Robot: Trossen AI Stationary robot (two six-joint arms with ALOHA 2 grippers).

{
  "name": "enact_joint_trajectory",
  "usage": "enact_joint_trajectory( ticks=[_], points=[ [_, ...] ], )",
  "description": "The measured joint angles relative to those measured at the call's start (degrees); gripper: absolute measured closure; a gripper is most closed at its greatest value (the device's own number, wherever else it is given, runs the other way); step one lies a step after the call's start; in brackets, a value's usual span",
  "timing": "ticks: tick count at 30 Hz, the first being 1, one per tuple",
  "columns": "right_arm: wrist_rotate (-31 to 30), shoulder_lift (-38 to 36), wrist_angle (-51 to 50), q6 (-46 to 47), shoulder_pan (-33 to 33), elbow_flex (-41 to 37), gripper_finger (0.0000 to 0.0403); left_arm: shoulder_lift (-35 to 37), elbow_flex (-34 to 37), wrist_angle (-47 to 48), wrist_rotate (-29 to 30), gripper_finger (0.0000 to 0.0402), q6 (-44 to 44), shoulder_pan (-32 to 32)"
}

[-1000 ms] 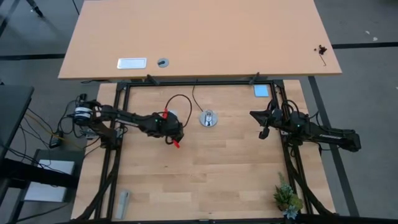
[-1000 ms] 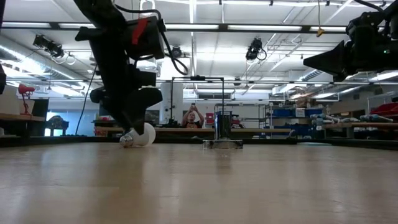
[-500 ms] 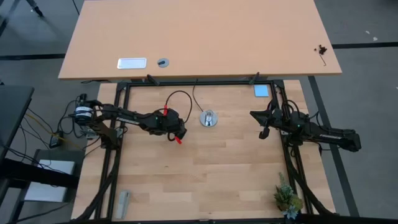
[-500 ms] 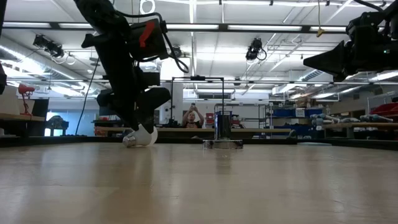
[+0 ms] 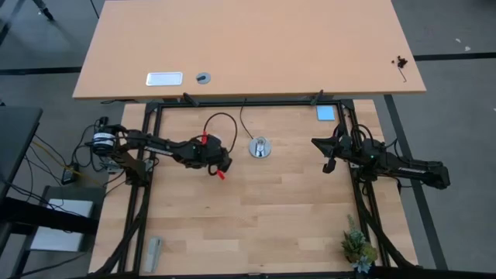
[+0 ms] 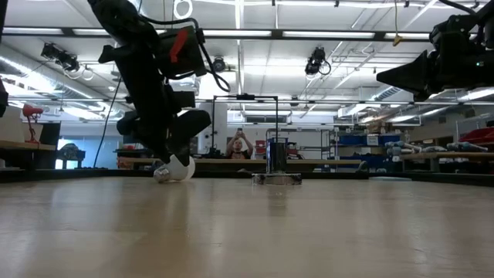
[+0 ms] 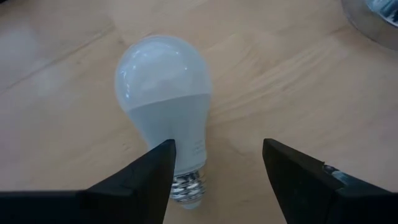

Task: Screw lightbulb
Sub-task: Insert the lightbulb into the lamp

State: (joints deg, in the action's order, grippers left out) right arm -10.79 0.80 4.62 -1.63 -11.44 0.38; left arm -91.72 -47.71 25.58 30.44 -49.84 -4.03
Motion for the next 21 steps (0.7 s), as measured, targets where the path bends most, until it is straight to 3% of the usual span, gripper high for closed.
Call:
enact_joint_trajectory(
  ticks=[10, 21],
  points=[
    [-0.02, -0.02, 0.00, -0.02, -0.02, 0.02, 0.0373, -0.15, -4.92, 10.94, -0.90, 0.0151, -1.97, 0.80],
    [-0.02, -0.02, 0.00, -0.02, -0.02, 0.00, 0.0373, -0.50, -2.90, 8.11, -2.64, 0.0151, -4.27, 1.42]
  ],
)
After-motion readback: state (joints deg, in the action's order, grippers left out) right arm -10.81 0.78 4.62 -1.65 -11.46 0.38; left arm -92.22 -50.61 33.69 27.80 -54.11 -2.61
